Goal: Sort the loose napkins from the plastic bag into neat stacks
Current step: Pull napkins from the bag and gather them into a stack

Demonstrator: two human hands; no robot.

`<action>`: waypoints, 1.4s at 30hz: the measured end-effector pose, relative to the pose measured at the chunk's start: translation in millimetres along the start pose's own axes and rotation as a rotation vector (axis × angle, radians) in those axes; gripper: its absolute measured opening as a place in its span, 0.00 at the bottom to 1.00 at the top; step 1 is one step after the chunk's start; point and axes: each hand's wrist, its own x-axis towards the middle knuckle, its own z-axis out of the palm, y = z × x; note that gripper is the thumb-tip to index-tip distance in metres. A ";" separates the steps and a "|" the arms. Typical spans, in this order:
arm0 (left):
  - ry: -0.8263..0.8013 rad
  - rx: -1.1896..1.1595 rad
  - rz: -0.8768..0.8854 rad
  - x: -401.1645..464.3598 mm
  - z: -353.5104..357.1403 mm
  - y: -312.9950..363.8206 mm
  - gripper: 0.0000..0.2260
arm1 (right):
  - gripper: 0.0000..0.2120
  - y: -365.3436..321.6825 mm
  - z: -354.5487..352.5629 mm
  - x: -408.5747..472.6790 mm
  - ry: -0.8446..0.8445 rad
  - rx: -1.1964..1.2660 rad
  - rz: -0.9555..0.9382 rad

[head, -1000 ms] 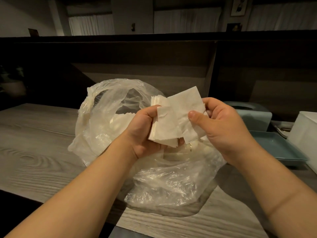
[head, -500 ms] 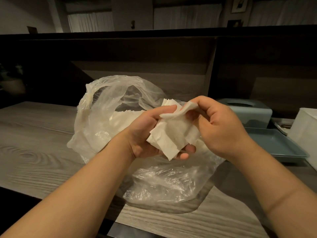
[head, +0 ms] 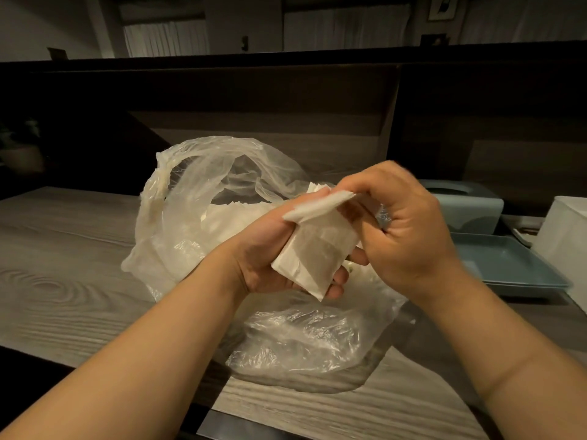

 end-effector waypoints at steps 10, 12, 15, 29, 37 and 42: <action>0.192 -0.206 0.149 2.2 -2.6 3.0 0.28 | 0.05 -14.2 -3.7 8.7 0.078 0.640 0.896; 0.250 -0.169 0.165 1.2 0.9 3.6 0.24 | 0.06 -11.6 0.4 7.6 0.042 0.655 0.970; 0.287 -0.148 0.135 1.9 3.1 3.3 0.25 | 0.11 -12.9 5.7 4.9 0.026 0.684 1.081; 0.259 -0.089 0.096 4.9 1.4 1.3 0.30 | 0.06 -19.0 19.9 -1.0 0.046 0.754 1.164; 0.186 -0.329 0.191 -1.3 -8.8 9.7 0.31 | 0.09 -18.6 14.5 0.7 -0.058 0.438 0.924; 0.261 -0.480 0.234 -0.7 -12.7 13.2 0.26 | 0.03 -8.7 20.2 -11.5 -0.355 -0.074 0.672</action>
